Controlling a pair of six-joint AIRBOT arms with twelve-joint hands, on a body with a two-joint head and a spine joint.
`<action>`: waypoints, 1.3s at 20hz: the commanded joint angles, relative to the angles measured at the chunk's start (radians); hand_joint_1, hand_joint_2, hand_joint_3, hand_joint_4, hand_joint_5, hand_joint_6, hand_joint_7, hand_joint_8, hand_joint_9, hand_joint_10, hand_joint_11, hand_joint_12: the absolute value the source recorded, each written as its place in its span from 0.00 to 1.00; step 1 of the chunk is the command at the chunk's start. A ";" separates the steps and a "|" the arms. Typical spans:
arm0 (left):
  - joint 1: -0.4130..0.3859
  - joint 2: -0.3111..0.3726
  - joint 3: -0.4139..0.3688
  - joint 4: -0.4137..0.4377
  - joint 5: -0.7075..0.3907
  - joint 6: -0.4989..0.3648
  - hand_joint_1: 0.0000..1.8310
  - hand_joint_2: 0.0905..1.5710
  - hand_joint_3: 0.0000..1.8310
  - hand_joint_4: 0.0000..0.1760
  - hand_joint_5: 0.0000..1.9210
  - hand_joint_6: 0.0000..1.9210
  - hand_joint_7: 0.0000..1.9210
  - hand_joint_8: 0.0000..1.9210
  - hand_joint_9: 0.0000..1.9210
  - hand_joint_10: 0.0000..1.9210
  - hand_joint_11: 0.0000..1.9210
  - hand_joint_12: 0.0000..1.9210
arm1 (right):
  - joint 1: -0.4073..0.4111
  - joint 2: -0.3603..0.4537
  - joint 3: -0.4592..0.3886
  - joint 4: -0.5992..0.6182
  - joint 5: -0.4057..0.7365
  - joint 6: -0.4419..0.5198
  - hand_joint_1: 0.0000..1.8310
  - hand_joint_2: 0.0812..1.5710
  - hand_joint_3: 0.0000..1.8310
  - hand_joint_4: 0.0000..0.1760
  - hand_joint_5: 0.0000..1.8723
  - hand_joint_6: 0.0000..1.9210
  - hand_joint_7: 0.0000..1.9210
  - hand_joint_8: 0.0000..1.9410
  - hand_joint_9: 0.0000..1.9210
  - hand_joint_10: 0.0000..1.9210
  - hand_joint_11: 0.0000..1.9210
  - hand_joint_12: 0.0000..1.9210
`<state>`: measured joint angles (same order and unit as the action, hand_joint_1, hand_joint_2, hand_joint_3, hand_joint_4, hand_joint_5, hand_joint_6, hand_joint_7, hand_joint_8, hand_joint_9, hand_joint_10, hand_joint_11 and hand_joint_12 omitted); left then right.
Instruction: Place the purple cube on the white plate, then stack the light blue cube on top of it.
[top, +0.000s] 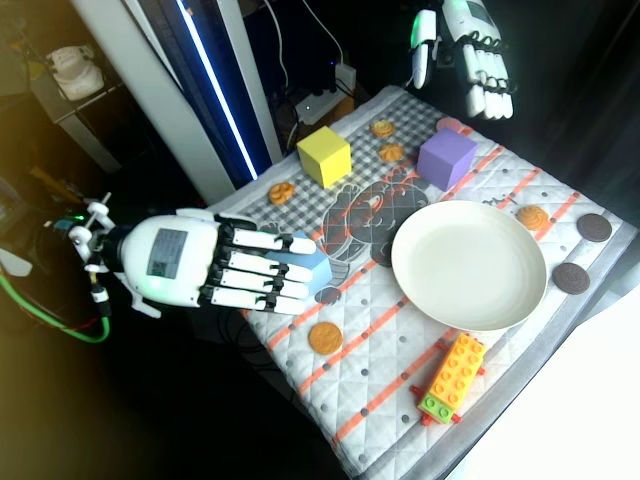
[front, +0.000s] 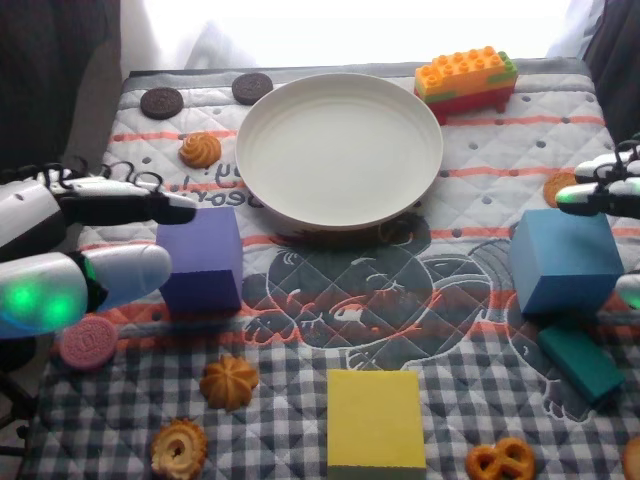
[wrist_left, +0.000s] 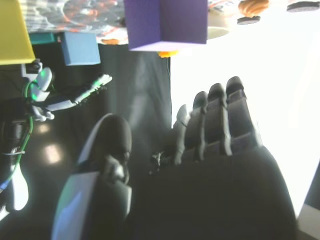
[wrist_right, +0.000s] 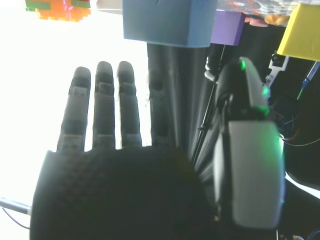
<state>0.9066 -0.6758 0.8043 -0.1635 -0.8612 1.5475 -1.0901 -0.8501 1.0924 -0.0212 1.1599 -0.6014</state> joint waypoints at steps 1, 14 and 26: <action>-0.021 -0.006 0.013 -0.006 -0.100 0.000 0.13 0.83 0.00 0.67 0.24 0.00 0.17 0.00 0.17 0.01 0.00 0.44 | 0.008 0.005 0.004 0.026 0.112 0.003 0.15 0.82 0.00 0.34 0.24 0.00 0.20 0.00 0.18 0.01 0.06 0.34; -0.183 -0.136 0.098 -0.086 0.120 0.271 0.32 0.57 0.00 1.00 0.09 0.01 0.01 0.00 0.04 0.00 0.00 0.24 | 0.008 0.019 -0.006 0.017 0.148 0.003 0.20 0.60 0.00 1.00 0.00 0.00 0.00 0.00 0.00 0.00 0.00 0.00; -0.254 -0.213 0.168 -0.173 0.241 0.445 0.40 0.58 0.00 1.00 0.16 0.00 0.07 0.00 0.11 0.01 0.00 0.31 | -0.007 0.009 -0.007 0.029 0.143 0.004 0.24 0.62 0.00 1.00 0.00 0.00 0.00 0.00 0.01 0.00 0.09 0.04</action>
<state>0.6586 -0.8890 0.9661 -0.3401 -0.5167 1.9907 -1.1015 -0.8433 1.0847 -0.0181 1.1858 -0.6010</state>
